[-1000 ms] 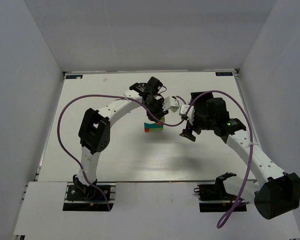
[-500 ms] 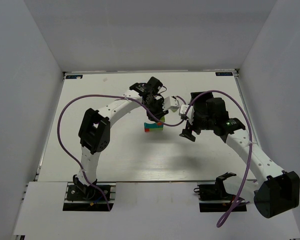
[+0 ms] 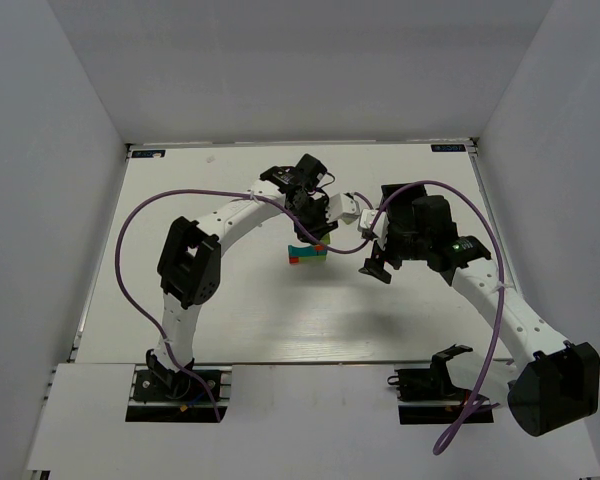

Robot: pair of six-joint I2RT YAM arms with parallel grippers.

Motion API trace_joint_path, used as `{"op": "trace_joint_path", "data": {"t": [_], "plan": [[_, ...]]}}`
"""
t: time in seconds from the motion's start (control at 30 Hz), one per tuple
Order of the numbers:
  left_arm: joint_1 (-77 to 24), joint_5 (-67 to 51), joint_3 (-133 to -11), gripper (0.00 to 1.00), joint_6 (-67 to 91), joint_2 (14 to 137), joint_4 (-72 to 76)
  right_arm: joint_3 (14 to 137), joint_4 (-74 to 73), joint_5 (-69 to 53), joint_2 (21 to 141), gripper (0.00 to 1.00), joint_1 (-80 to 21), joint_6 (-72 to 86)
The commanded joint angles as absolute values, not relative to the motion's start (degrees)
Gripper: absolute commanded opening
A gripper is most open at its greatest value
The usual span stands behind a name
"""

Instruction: Build the wood block tower

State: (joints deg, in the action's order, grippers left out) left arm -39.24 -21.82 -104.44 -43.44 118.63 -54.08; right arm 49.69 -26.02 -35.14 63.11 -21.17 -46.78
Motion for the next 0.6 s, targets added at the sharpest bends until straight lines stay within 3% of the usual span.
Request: {"op": "trace_joint_path", "data": {"t": [0.0, 0.37, 0.4, 0.43, 0.47, 0.57], "plan": [[-39.64, -21.88, -105.21, 0.44, -43.33, 117.07, -54.23, 49.39, -26.28, -36.56, 63.19, 0.9, -21.01, -47.28], [-39.64, -20.84, -104.68, 0.52, -42.8, 116.54, -53.7, 49.4, -26.54, -36.39, 63.54, 0.9, -21.01, -47.02], [-39.64, -20.83, -104.68, 0.58, -42.8, 116.54, -53.7, 49.39, -26.46, -36.47, 63.46, 0.9, -21.09, -47.11], [-39.64, -20.83, -104.68, 0.58, -42.8, 116.54, -53.7, 49.39, -26.54, -36.39, 63.46, 0.9, -21.01, -47.02], [-39.64, -20.83, -104.68, 0.68, -42.8, 116.54, -53.7, 49.39, -26.63, -36.47, 63.54, 0.9, -21.09, -47.11], [-39.64, -20.31, -104.68, 0.73, -42.28, 116.02, -53.7, 49.4, -26.63, -36.56, 63.46, 0.9, -21.09, -47.11]]}}
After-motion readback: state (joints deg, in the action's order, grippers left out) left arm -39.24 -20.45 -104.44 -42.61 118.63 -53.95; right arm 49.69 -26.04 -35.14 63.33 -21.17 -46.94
